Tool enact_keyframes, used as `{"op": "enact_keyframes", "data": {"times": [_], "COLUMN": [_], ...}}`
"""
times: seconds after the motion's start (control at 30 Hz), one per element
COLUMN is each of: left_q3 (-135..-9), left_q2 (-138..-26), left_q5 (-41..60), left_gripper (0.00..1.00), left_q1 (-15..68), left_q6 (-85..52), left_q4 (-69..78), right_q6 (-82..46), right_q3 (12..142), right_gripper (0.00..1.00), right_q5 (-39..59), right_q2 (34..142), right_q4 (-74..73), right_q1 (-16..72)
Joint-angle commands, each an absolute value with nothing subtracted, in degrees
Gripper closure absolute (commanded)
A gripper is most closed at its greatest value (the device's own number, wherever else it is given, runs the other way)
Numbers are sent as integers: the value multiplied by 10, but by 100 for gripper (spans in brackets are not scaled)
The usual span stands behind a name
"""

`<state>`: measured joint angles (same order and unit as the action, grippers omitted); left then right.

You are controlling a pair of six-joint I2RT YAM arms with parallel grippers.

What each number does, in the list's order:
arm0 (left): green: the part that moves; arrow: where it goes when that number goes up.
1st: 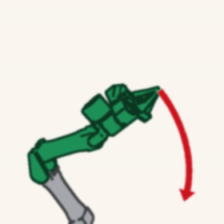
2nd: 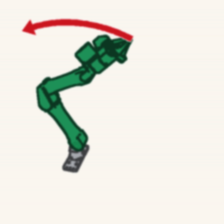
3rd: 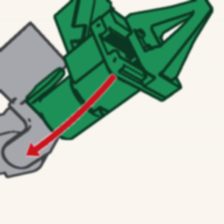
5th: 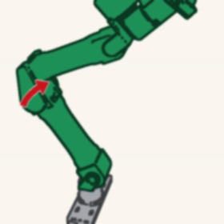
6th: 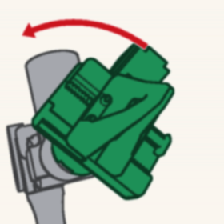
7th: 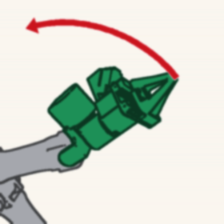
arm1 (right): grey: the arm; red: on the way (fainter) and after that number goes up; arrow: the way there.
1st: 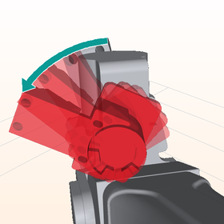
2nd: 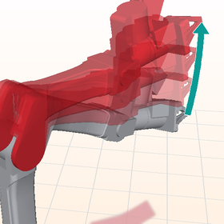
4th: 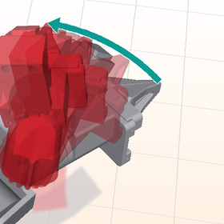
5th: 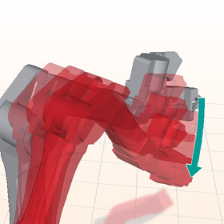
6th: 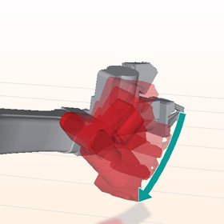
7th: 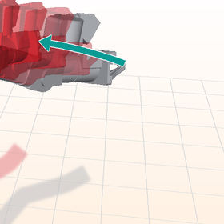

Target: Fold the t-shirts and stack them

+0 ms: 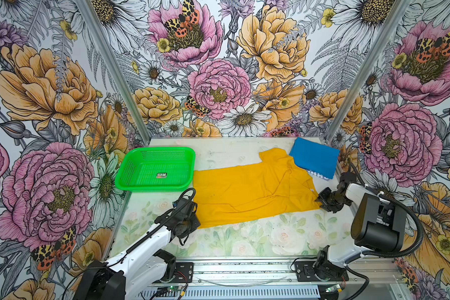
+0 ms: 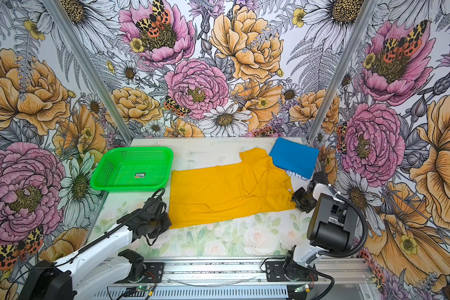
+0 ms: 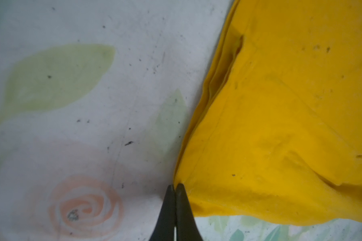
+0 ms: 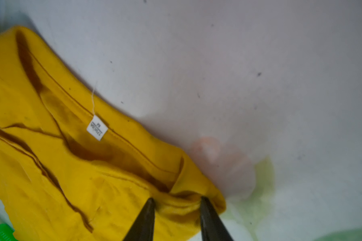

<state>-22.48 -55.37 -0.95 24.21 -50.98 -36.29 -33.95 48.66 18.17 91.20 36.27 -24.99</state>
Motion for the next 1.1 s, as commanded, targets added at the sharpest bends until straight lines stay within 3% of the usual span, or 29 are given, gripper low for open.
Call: {"op": "enact_keyframes", "data": {"times": [0.0,0.03,0.2,0.53,0.83,0.9,1.03,1.07], "left_q3": [-237,-236,-232,-234,-225,-224,-231,-233], "left_q2": [-546,-538,-506,-465,-353,-337,-337,-339], "left_q5": [-43,-50,-62,-105,-177,-184,-201,-203], "left_gripper": [100,100,100,100,100,100,100,100], "left_q1": [236,236,234,281,359,372,387,388], "left_q6": [-504,-509,-518,-567,-679,-687,-700,-700], "left_q4": [-391,-396,-415,-470,-569,-577,-590,-591], "right_q6": [-336,-338,-359,-425,-474,-479,-476,-461], "right_q3": [468,462,419,328,315,309,323,333], "right_gripper": [82,89,100,99,96,88,41,35], "right_q5": [156,149,71,-38,-67,-60,-66,-65], "right_q2": [928,920,819,571,478,457,448,451], "right_q4": [336,337,347,428,479,479,485,481], "right_q1": [-243,-243,-245,-243,-240,-235,-212,-204]}}
